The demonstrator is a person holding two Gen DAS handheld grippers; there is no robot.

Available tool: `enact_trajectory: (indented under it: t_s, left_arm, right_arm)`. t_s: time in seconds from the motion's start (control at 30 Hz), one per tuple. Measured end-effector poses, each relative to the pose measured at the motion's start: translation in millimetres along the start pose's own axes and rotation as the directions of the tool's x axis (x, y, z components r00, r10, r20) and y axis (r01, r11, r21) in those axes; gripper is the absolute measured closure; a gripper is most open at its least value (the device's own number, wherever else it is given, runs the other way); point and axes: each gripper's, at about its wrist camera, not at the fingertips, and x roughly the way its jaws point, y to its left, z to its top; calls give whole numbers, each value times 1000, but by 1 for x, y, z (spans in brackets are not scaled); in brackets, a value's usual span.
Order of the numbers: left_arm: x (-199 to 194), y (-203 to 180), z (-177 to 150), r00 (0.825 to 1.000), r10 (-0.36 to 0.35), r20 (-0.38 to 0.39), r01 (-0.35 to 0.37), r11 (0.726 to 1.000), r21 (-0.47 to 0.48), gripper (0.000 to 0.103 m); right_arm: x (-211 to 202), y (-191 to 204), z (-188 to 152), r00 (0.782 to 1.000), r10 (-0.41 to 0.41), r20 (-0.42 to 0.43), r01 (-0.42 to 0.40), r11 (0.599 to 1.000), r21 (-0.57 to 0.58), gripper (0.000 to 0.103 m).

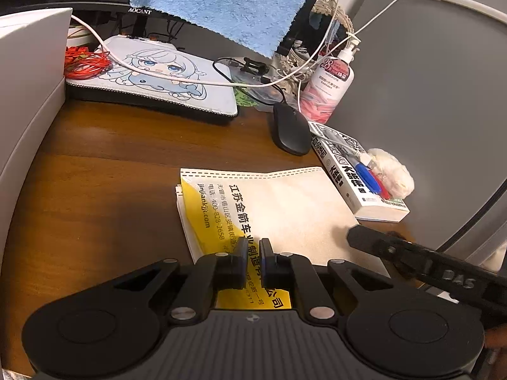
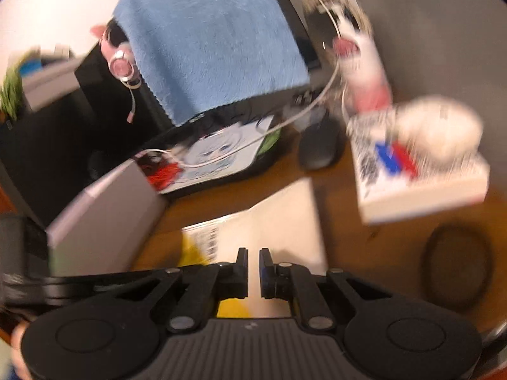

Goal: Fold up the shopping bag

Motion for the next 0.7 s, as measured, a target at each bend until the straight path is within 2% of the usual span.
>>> enact_trajectory:
  t_s: [0.17, 0.27, 0.37, 0.43, 0.7]
  left_arm:
    - [1, -3, 2, 1000, 2, -4, -2, 1000, 24, 94]
    - [1, -6, 4, 1000, 4, -7, -4, 999, 35, 94]
    - [-4, -10, 5, 1000, 5, -2, -5, 999, 34, 92]
    - [-11, -13, 3, 1000, 1, 0, -1, 999, 36, 88]
    - [-20, -17, -12, 999, 48, 13, -49, 997, 62, 90]
  right_arm:
    - [15, 3, 0, 997, -73, -34, 71, 995, -77, 96]
    - [18, 3, -4, 994, -99, -39, 95, 991, -98, 102]
    - [19, 7, -8, 992, -122, -38, 116, 984, -134, 103]
    - [20, 9, -8, 991, -128, -37, 122, 983, -138, 103]
    - [19, 8, -11, 992, -124, -20, 121, 985, -124, 103]
